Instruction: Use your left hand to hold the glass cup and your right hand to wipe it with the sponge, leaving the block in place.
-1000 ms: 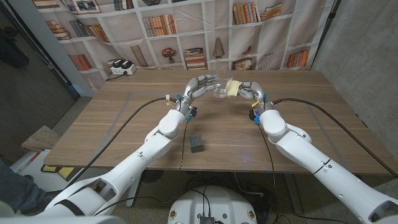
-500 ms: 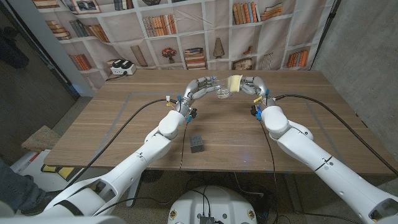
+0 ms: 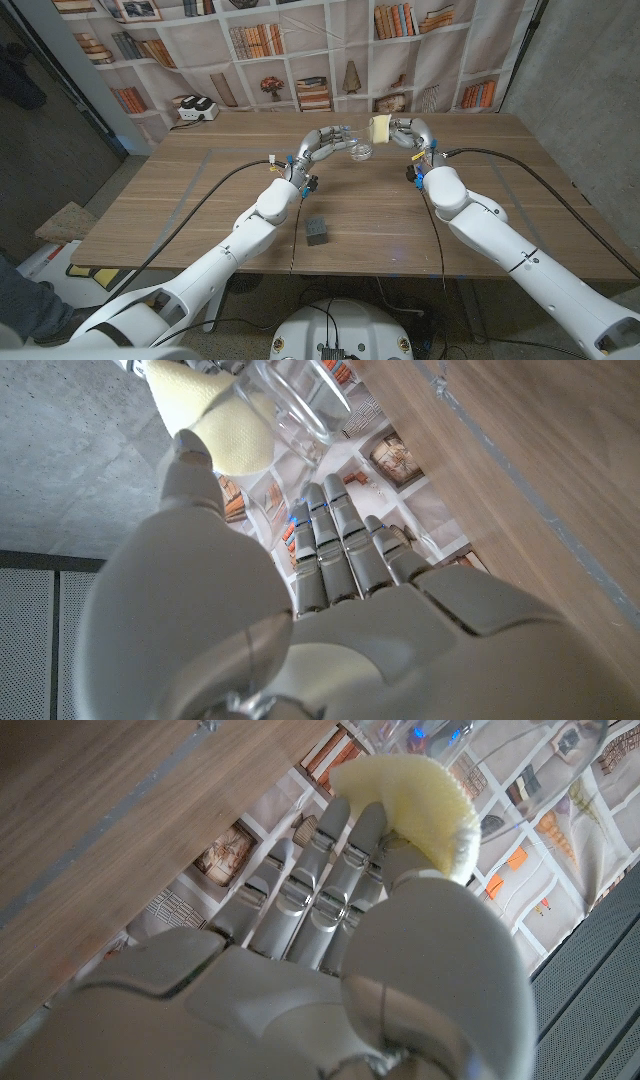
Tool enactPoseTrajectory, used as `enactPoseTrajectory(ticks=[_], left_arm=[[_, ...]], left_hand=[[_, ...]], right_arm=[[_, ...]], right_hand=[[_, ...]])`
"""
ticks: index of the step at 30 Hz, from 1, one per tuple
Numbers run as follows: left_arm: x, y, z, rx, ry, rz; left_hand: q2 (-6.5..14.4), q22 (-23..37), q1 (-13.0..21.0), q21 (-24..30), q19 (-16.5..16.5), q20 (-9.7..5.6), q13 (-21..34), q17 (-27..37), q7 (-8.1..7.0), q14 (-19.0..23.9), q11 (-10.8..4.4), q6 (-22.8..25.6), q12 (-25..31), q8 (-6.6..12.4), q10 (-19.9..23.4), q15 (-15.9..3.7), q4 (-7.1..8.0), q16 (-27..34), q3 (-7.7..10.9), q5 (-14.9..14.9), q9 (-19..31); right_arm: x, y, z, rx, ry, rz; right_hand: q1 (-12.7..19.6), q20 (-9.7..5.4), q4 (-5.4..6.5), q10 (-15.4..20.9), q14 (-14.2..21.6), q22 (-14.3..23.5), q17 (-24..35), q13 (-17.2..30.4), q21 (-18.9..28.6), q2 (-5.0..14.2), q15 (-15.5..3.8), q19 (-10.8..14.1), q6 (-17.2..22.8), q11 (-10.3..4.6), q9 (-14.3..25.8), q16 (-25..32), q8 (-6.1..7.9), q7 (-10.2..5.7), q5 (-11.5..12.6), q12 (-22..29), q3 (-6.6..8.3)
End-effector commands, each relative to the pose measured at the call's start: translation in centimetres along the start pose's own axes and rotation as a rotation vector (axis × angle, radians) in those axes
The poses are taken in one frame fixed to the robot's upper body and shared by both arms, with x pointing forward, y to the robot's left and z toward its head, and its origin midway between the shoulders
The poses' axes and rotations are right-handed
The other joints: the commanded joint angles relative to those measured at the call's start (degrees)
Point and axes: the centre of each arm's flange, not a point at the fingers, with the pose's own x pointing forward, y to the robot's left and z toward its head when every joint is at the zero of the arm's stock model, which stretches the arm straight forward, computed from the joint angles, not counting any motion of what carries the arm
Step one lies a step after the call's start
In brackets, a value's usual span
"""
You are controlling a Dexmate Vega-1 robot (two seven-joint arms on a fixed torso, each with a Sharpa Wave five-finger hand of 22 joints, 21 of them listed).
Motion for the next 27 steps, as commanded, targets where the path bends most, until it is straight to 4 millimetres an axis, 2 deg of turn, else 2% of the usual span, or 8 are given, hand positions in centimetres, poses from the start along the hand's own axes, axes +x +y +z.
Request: enactPoseTrajectory(ticks=[1,11,27], left_arm=[[-0.3,0.0,0.1,0.006,0.006,0.006],[0.0,-0.1,0.6,0.002,-0.018,0.012],[0.6,-0.2,1.4,0.004,-0.046,0.017]], left_hand=[[4.8,0.1,5.5,-0.2,0.4,-1.64,0.3,0.1,-9.53,0.3,-9.95,15.6,0.0,3.42,10.0,-7.46,3.25,-0.1,3.41,0.4,0.3],[4.8,0.1,5.6,-0.3,0.4,-1.65,0.3,0.1,-9.52,0.4,-9.95,15.6,0.0,3.4,10.0,-7.41,3.27,-0.1,3.48,0.4,0.4],[4.8,0.1,5.7,-0.2,0.5,-1.74,0.3,0.1,-9.79,0.4,-9.99,15.6,0.0,3.32,10.0,-7.43,3.3,-0.1,3.64,0.4,0.4]], right_arm=[[-0.3,-0.9,0.2,0.003,-0.006,-0.023],[-0.8,-0.6,-0.1,0.006,0.006,-0.014],[-1.1,1.6,-1.2,0.012,0.031,0.054]], right_hand=[[0.5,0.01,-0.24,0.2,0.7,0.2,0.2,0.4,0.2,0.1,-0.81,0.7,1.0,-0.23,1.0,-0.3,0.29,-0.29,0.2,0.3,0.33],[0.5,-0.07,-0.23,0.1,0.7,0.2,0.3,0.8,0.2,0.06,-0.72,0.8,0.9,-0.23,1.0,-0.4,0.28,-0.35,0.2,0.4,0.35],[0.5,-0.05,-0.23,0.1,1.0,0.2,0.4,1.3,0.1,0.04,-0.7,0.8,0.9,-0.2,1.0,-0.4,0.3,-0.35,0.2,0.4,0.34]])
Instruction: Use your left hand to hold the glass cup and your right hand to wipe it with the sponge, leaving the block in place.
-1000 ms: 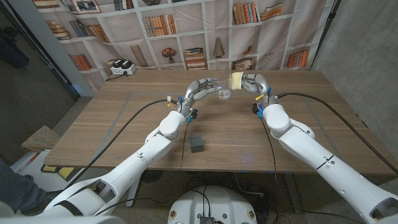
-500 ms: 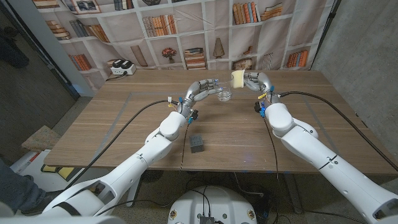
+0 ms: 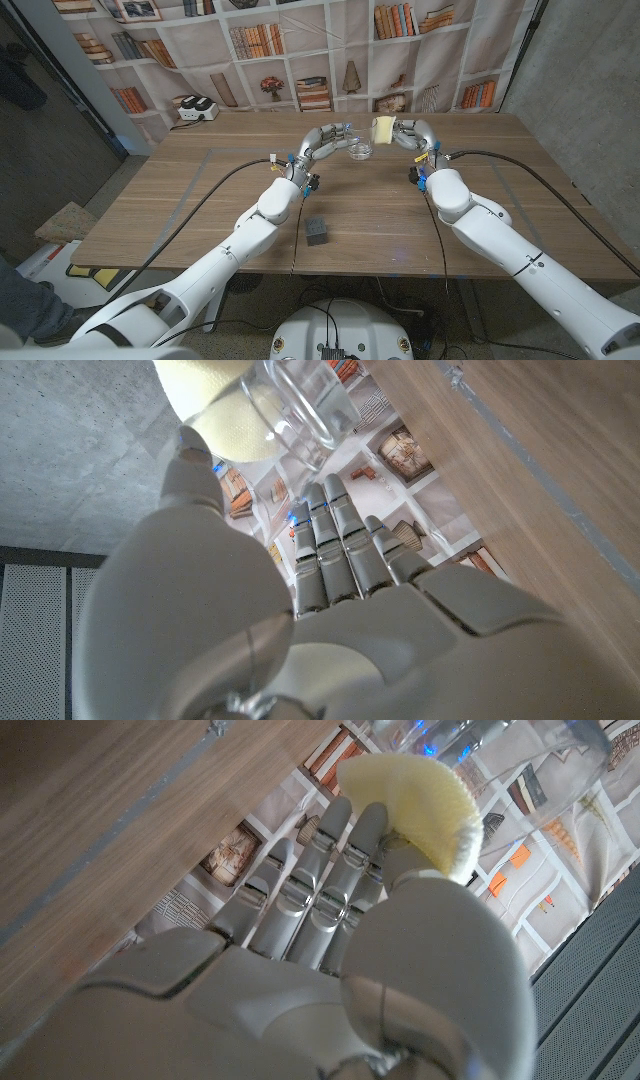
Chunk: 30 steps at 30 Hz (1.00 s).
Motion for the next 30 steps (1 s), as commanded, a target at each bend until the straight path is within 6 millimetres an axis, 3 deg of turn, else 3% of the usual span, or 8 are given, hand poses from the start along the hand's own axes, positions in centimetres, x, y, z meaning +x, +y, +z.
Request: enactPoseTrajectory(ticks=[1,17,30], left_arm=[[0.4,0.0,0.4,0.001,-0.016,0.004],[0.0,-0.1,-0.2,-0.008,0.004,-0.001],[-0.7,-0.2,-0.7,-0.011,0.024,-0.003]], left_hand=[[5.3,0.1,5.1,0.0,0.5,-1.77,0.3,0.1,-9.72,0.4,-9.8,15.6,0.4,3.0,9.8,-7.45,3.3,-0.1,3.64,0.3,0.4],[5.3,0.1,5.1,0.0,0.4,-1.69,0.3,0.1,-9.63,0.3,-9.81,15.7,0.4,2.95,9.8,-7.39,3.38,-0.1,3.72,0.3,0.4],[5.2,0.1,5.1,0.0,0.4,-1.77,0.3,0.1,-9.69,0.1,-9.84,15.3,0.3,2.76,9.6,-7.36,3.46,-0.2,3.79,0.3,0.4]], right_arm=[[-0.2,1.4,-0.8,0.005,0.016,0.044],[-0.4,2.2,-1.2,0.046,0.028,0.067],[-0.3,0.3,-0.1,0.038,0.0,0.019]], right_hand=[[0.3,0.28,-0.2,0.0,0.5,0.2,0.1,0.3,0.1,0.32,-0.45,0.5,0.9,-0.21,1.0,0.1,0.3,-0.34,0.3,0.4,0.36],[0.3,0.21,-0.15,-0.1,0.5,0.2,0.2,0.8,0.0,0.37,-0.53,0.5,0.8,-0.19,1.1,0.0,0.33,-0.4,0.3,0.5,0.37],[0.4,0.28,-0.16,-0.1,0.5,0.2,0.2,1.2,0.0,0.35,-0.56,0.5,0.7,-0.17,1.1,0.0,0.35,-0.45,0.3,0.5,0.34]])
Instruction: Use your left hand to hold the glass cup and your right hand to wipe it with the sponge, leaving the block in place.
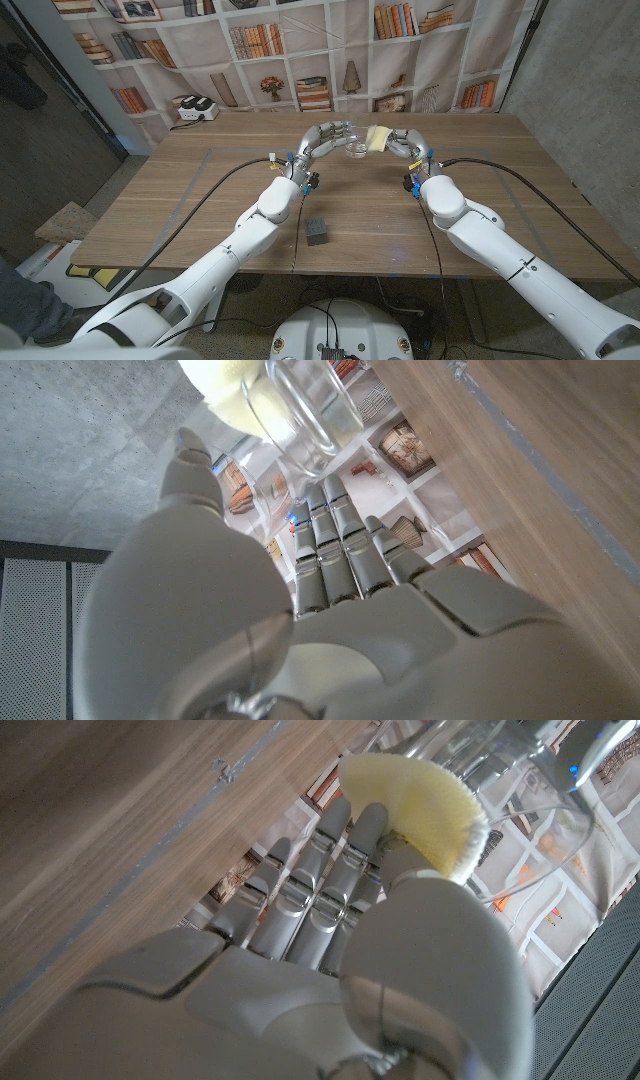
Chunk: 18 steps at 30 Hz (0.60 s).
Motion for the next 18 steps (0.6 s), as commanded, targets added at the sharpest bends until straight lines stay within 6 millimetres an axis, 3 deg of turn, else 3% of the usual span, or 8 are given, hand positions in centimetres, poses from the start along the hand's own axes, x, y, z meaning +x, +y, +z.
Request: enactPoseTrajectory(ticks=[1,18], left_arm=[[-0.6,-0.2,-0.5,-0.004,0.025,-0.008],[-0.8,-0.3,-0.6,-0.001,0.036,0.002]], left_hand=[[5.2,0.1,5.1,0.0,0.4,-1.75,0.3,0.1,-9.96,0.1,-9.84,15.0,0.3,2.42,9.6,-7.36,3.46,-0.2,3.8,0.3,0.4],[5.2,0.1,5.1,-0.1,0.4,-1.59,0.3,0.2,-9.97,0.1,-9.8,15.2,0.2,2.42,9.4,-7.35,3.51,-0.1,3.87,0.3,0.4]], right_arm=[[-0.1,-1.7,1.0,0.004,-0.026,-0.042],[0.0,-2.9,1.4,0.01,-0.039,-0.068]], right_hand=[[0.1,0.1,-0.15,-0.1,0.5,0.1,0.2,0.2,0.0,0.4,-0.56,0.3,0.8,-0.18,1.1,0.0,0.35,-0.35,0.3,0.5,0.34],[0.1,0.34,-0.08,-0.1,0.6,0.1,0.3,0.8,-0.1,0.45,-0.5,0.4,0.8,-0.19,1.2,0.0,0.4,-0.42,0.3,0.6,0.32]])
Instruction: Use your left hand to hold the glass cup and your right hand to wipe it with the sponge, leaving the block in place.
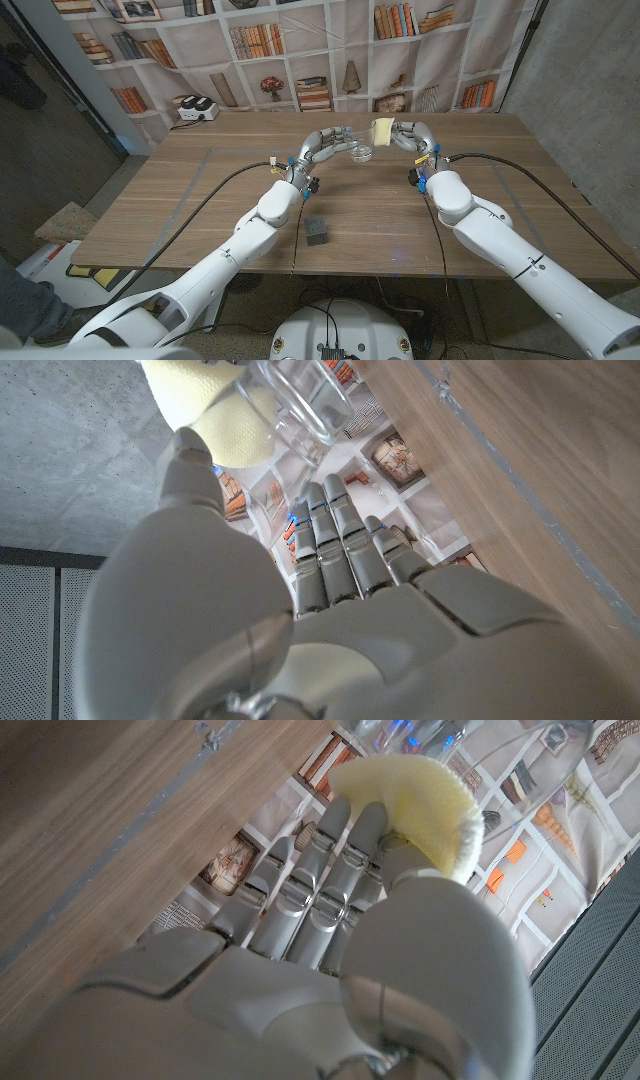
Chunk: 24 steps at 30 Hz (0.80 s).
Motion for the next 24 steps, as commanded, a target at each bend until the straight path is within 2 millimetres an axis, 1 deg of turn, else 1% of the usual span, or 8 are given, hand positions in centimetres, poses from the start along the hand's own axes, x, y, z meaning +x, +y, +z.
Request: enactPoseTrajectory(ticks=[1,14,24], left_arm=[[-0.2,0.1,0.0,0.004,0.006,0.014],[-0.5,0.7,-0.1,0.009,0.011,0.03],[0.1,0.7,0.9,0.012,-0.023,0.026]], left_hand=[[5.2,0.1,5.2,-0.1,0.4,-1.62,0.3,0.2,-10.0,0.1,-9.6,15.2,0.2,2.43,9.7,-7.37,3.51,-0.1,3.89,0.3,0.4],[5.3,0.1,5.3,-0.1,0.4,-1.65,0.4,0.1,-9.89,0.1,-9.62,15.1,0.4,2.36,9.9,-7.4,3.49,-0.1,4.06,0.3,0.4],[5.3,0.1,5.4,-0.1,0.4,-1.57,0.4,0.1,-9.95,0.1,-9.59,15.2,0.3,2.38,9.9,-7.41,3.47,-0.1,4.16,0.3,0.4]], right_arm=[[0.2,-0.8,0.3,0.001,-0.007,-0.018],[0.4,-1.0,0.8,-0.01,-0.019,-0.018],[0.0,0.8,-0.1,0.002,0.003,0.025]], right_hand=[[0.0,0.16,-0.07,-0.1,0.6,0.1,0.3,0.2,0.0,0.56,-0.49,0.2,0.8,-0.29,1.2,0.0,0.4,-0.4,0.4,0.1,0.33],[0.1,0.23,-0.13,-0.1,0.6,0.1,0.4,0.6,-0.1,0.47,-0.58,0.3,0.8,-0.27,1.1,-0.1,0.39,-0.39,0.4,0.1,0.3],[0.2,0.28,-0.19,-0.1,0.6,0.1,0.4,0.8,-0.1,0.45,-0.62,0.3,0.7,-0.25,1.2,-0.1,0.4,-0.38,0.3,0.1,0.28]])
